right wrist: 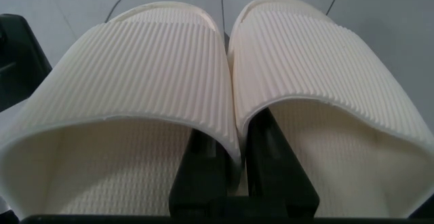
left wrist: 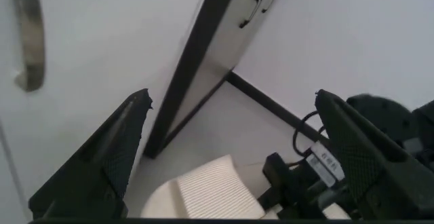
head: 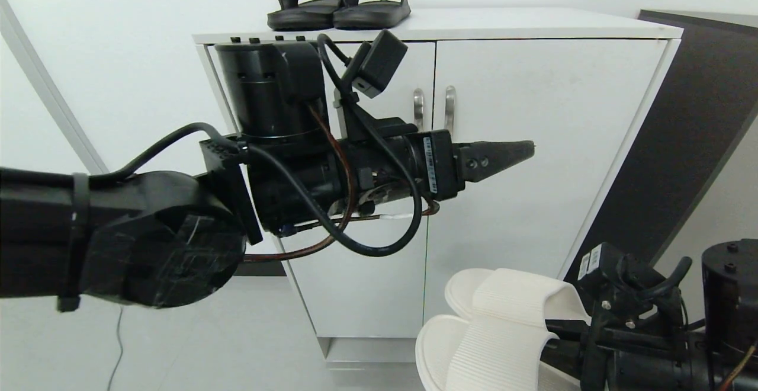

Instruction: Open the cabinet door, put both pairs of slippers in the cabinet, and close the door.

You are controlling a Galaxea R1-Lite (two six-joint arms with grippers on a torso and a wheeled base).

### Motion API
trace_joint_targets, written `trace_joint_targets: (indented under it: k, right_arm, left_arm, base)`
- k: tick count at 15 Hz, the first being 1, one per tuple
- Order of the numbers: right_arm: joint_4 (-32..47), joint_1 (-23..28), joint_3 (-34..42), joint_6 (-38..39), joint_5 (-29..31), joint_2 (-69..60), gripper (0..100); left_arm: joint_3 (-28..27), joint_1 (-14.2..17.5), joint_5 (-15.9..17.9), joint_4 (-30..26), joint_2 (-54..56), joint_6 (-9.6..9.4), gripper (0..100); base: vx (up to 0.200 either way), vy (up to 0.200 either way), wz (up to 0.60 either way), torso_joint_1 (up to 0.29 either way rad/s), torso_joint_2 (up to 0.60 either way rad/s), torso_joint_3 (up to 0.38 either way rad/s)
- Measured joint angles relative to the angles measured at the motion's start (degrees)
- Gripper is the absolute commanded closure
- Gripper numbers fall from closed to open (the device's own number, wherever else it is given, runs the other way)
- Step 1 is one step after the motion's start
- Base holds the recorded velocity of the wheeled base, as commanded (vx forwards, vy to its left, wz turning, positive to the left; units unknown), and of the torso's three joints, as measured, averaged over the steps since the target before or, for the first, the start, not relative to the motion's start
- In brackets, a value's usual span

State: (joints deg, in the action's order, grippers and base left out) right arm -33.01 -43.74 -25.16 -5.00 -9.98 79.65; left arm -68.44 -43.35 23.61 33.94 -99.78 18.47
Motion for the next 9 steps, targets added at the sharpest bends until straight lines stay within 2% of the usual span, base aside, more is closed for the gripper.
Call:
trace_joint_targets:
  k: [2,3,7,9]
  right_arm:
    - [0.00,0.00,0.02,0.00,0.00,0.00,100]
    - [0.01,0.00,0.05,0.00,-0.02,0.00,100]
    - [0.09,-0.02,0.05,0.00,0.00,0.00,100]
    - [0.09,-0.02,0.05,0.02,0.00,0.00,100]
  left_arm:
    - [-3.02,1.46,-0.29,-0.37,-2.18,-0.49,0]
    - [-4.52,2.17,-1.61,-0.46,-3.04,-1.21,0]
    - [-9.09,3.24,-4.90,-4.24,-4.66,-1.74,0]
    - [-10.50,3.78,-7.61,-4.94,-5.60,-3.23,0]
  base:
    - [0.000,0.000,0.00,0.000,0.00,0.000]
    - [0.000,0.000,0.00,0.000,0.00,0.000]
    - [0.000,0.000,0.00,0.000,0.00,0.000]
    - [0.000,0.000,0.00,0.000,0.00,0.000]
